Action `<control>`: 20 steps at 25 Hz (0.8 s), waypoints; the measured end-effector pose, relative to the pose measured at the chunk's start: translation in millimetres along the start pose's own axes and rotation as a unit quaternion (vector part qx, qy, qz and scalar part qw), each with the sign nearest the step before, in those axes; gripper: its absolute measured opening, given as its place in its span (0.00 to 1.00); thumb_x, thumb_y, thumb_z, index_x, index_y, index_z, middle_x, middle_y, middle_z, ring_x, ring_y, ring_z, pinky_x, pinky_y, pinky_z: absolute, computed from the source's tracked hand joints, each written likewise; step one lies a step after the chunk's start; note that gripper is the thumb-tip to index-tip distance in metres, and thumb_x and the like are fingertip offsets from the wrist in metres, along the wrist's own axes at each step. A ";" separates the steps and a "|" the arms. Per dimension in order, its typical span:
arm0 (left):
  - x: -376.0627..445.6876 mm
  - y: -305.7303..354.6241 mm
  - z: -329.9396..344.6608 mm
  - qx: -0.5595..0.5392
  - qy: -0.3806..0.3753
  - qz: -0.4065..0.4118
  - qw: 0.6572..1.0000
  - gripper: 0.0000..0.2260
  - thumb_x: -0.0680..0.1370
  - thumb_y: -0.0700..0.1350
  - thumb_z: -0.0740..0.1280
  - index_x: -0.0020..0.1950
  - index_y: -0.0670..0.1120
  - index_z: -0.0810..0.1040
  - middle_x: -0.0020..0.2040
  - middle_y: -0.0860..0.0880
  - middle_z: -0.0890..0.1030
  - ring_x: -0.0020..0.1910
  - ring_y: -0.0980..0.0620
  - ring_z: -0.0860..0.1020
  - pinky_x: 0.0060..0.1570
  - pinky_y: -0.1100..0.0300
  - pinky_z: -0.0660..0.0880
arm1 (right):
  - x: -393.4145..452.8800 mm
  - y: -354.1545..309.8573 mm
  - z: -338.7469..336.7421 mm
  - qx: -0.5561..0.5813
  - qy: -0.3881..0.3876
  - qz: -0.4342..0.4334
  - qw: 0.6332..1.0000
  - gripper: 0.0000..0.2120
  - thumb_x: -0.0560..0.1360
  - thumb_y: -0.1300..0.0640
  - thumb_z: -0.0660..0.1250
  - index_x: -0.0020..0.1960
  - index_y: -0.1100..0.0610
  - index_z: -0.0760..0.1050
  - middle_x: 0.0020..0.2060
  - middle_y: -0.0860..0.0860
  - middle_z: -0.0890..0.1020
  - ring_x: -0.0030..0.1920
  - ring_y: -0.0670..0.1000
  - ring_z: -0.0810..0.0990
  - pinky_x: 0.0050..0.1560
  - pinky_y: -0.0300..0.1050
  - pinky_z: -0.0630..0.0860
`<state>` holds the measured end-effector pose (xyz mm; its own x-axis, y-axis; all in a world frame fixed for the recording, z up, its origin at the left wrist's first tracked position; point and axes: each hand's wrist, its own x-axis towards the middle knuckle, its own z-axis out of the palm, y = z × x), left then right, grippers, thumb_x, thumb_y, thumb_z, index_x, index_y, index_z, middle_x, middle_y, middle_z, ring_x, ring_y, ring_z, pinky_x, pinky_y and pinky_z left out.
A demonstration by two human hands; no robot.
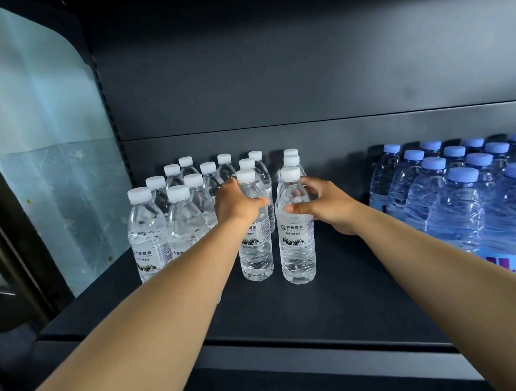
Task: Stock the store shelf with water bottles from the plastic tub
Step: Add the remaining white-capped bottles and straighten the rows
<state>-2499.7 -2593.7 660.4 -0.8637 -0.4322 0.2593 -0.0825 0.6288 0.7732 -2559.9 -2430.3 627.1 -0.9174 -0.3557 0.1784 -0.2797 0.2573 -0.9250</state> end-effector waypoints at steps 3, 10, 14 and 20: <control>3.1 0.7 8.1 0.005 0.025 0.003 1.000 0.27 0.68 0.50 0.76 0.62 0.42 0.70 0.63 0.44 0.75 0.60 0.44 0.75 0.58 0.55 0.74 | 1.6 9.6 3.3 0.025 0.010 -0.032 0.999 0.43 0.58 0.43 0.77 0.69 0.52 0.68 0.66 0.52 0.74 0.66 0.54 0.73 0.67 0.58 0.70; 9.1 2.5 -4.5 -0.017 -0.059 -0.036 0.997 0.30 0.72 0.50 0.73 0.69 0.41 0.67 0.69 0.45 0.71 0.67 0.44 0.71 0.64 0.54 0.69 | 16.8 9.9 -3.3 0.002 -0.025 -0.007 1.000 0.44 0.59 0.44 0.77 0.72 0.49 0.64 0.68 0.51 0.72 0.67 0.54 0.72 0.66 0.59 0.71; 12.0 1.3 -9.1 -0.015 -0.088 -0.048 0.995 0.26 0.72 0.45 0.73 0.67 0.40 0.69 0.66 0.46 0.73 0.65 0.45 0.73 0.64 0.55 0.68 | 22.3 13.4 -6.6 0.000 -0.031 0.006 0.999 0.37 0.66 0.52 0.75 0.72 0.50 0.64 0.67 0.53 0.73 0.64 0.55 0.74 0.65 0.59 0.72; 9.8 6.2 -7.2 -0.009 -0.082 -0.026 0.996 0.31 0.73 0.44 0.71 0.73 0.42 0.63 0.69 0.46 0.70 0.68 0.47 0.70 0.66 0.57 0.66 | 16.5 12.5 -8.3 -0.034 -0.012 0.006 0.999 0.36 0.66 0.48 0.73 0.71 0.50 0.65 0.67 0.52 0.73 0.65 0.55 0.74 0.64 0.58 0.72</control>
<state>-2505.0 -2598.7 671.8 -0.9285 -0.3511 0.1208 -0.1222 0.5961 0.7936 -2580.9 -2425.4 621.3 -0.9143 -0.3729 0.1580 -0.2875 0.3228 -0.9018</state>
